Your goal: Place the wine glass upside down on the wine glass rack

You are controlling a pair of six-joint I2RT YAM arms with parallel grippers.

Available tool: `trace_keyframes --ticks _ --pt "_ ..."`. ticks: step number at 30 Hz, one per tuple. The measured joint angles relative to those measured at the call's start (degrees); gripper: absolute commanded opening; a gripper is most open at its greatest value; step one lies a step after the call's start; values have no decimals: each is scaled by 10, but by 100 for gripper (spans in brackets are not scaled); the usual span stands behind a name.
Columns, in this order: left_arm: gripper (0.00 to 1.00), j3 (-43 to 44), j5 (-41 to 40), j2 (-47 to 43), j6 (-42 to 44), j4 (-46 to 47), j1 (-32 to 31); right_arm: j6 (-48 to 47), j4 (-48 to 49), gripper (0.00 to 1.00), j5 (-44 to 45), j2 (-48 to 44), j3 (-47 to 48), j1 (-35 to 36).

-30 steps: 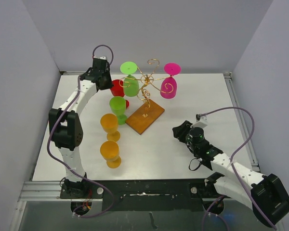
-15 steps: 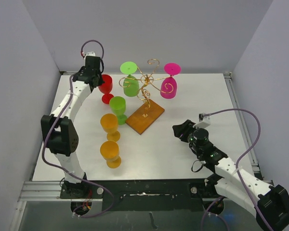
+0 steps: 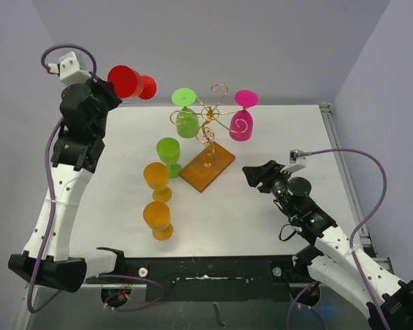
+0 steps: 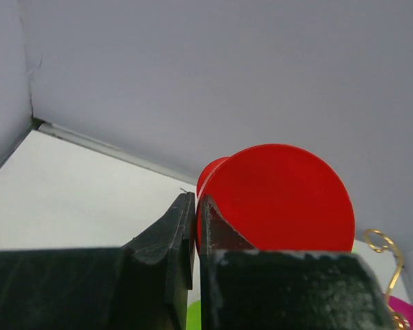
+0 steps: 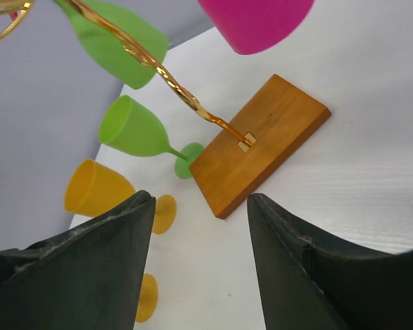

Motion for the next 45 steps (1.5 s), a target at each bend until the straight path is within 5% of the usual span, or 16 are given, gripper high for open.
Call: trace_keyframes --ticks 12,23,35,45 --pt "0 -67 128 -112 -102 138 -2 -16 -9 69 -69 -30 99 0" --pt "0 -98 270 -103 -210 350 -39 -68 60 74 -108 21 224 0" --pt "0 -99 276 -26 -196 466 -189 -40 189 72 -134 102 271 0" --pt "0 -110 232 5 -104 521 -285 14 246 60 -126 118 297 3"
